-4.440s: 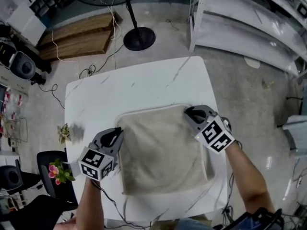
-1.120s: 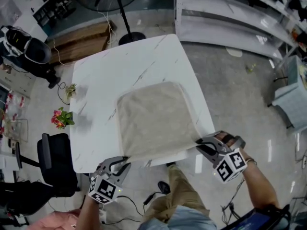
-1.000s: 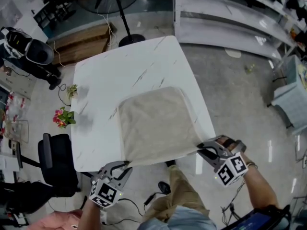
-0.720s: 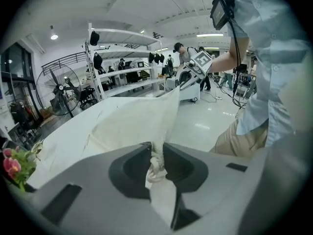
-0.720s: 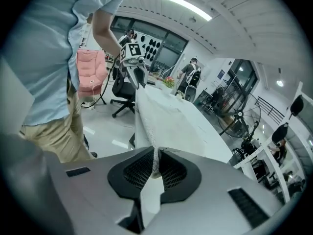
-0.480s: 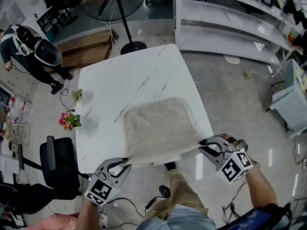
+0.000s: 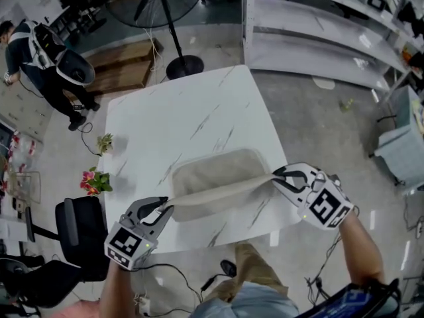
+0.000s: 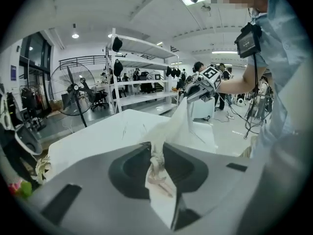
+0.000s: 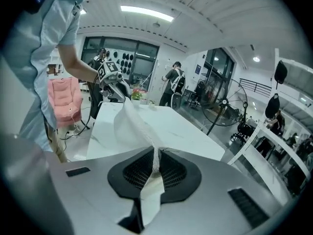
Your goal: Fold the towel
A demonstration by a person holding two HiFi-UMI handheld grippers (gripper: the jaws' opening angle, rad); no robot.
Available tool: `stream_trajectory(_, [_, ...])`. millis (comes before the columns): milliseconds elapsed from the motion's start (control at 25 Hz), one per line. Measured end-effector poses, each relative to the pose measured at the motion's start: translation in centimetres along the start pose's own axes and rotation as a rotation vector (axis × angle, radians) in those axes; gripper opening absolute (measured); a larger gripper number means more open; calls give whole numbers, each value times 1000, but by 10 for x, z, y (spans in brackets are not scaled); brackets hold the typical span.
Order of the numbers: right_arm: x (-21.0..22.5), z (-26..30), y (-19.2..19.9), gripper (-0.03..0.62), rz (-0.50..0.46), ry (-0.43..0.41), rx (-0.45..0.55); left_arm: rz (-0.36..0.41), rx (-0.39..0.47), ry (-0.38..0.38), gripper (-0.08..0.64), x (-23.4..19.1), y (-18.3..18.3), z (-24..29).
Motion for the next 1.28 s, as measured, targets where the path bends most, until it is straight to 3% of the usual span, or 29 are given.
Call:
stream_trajectory(280, [33,55,5,43,56,-57,-31,-90,-3,-5,75,-54,11,22])
stream_trajectory(560, [47,109,37,43,121,-131,-104,-198,-52,24,80,-98,29,51])
stream_trajectory(840, [54,143,64,51,176,-188,-169,-305,-43,45,95,-128,50,74])
stream_trajectory(1280, [48,173,91,57,196,-189,-268,-431,-85,10,141,-156,74,90])
Point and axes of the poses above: the fingertips, and each gripper's own axes: z forward along the fingers, x to its right, y out of its underside, the point moved 4 cm from there along -z, backward along the fingers, and after that the axes turned 13 degrees about y, right-handed, at the moved point
